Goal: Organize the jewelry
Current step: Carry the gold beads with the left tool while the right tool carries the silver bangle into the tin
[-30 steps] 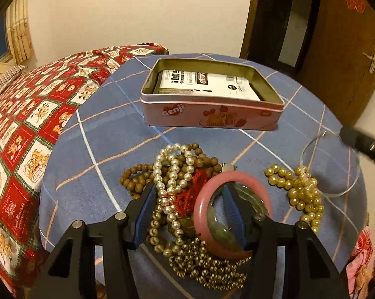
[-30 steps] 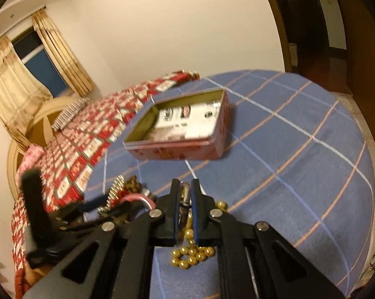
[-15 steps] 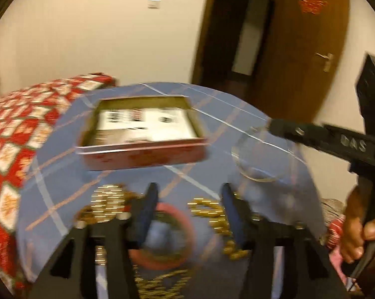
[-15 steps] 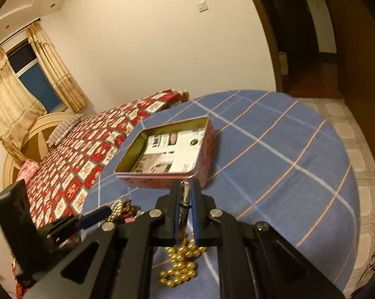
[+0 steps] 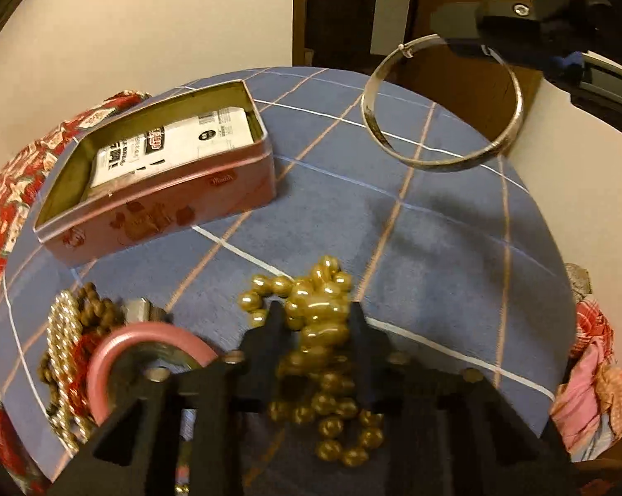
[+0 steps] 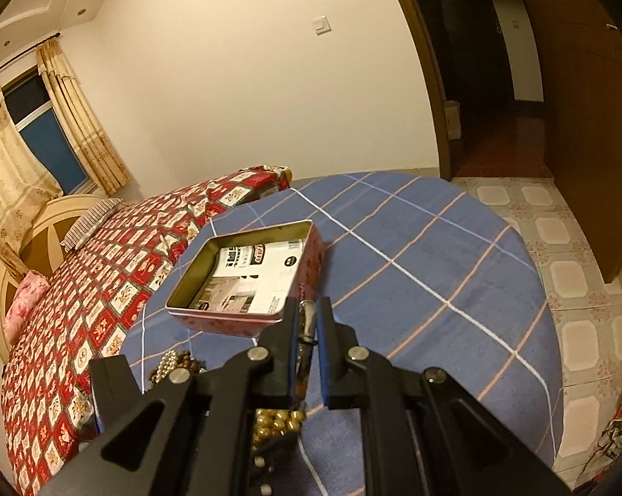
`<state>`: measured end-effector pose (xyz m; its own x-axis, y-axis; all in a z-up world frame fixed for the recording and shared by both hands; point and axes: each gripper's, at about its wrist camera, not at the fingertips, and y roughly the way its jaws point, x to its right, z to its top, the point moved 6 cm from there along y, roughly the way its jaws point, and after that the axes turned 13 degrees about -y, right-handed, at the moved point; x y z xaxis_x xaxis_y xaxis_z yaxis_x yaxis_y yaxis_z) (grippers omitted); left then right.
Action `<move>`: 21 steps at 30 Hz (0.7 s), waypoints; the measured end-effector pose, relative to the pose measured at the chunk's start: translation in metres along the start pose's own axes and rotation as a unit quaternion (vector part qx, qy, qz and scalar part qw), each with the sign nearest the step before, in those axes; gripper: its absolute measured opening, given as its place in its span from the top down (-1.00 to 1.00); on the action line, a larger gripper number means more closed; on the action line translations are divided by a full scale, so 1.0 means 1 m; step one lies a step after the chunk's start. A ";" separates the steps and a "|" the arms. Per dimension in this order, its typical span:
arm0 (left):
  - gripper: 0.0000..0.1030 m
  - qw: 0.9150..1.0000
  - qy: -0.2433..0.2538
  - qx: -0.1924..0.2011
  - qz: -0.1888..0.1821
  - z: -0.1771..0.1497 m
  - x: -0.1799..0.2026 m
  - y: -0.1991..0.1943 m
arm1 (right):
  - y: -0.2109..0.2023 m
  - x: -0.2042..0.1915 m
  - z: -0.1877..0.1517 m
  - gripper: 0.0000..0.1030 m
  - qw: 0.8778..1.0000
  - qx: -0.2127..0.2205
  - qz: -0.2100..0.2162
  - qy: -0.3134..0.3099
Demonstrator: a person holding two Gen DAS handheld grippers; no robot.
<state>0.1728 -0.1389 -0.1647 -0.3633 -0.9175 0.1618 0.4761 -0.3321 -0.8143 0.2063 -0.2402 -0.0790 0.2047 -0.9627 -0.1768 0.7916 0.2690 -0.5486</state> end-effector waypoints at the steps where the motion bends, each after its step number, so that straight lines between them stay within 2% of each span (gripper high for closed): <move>1: 0.59 1.000 -0.011 -0.005 -0.010 0.003 -0.002 0.000 | 0.001 0.000 0.001 0.79 1.000 0.000 0.001 0.000; 4: 0.82 0.999 -0.033 0.008 -0.021 0.015 -0.008 -0.005 | 0.002 0.000 0.002 0.79 1.000 0.000 0.003 0.001; 13: 0.81 0.994 -0.068 0.082 -0.035 0.066 -0.030 -0.052 | 0.006 -0.009 0.027 0.78 1.000 0.015 0.015 -0.007; 21: 0.81 0.987 -0.099 0.128 -0.016 0.110 -0.069 -0.063 | 0.018 -0.030 0.060 0.84 0.998 0.041 0.047 -0.021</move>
<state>0.2564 -0.0786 -0.0636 -0.2292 -0.9222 0.3116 0.6628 -0.3823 -0.6439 0.2488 -0.2079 -0.0341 0.3028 -0.9340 -0.1894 0.8122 0.3569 -0.4615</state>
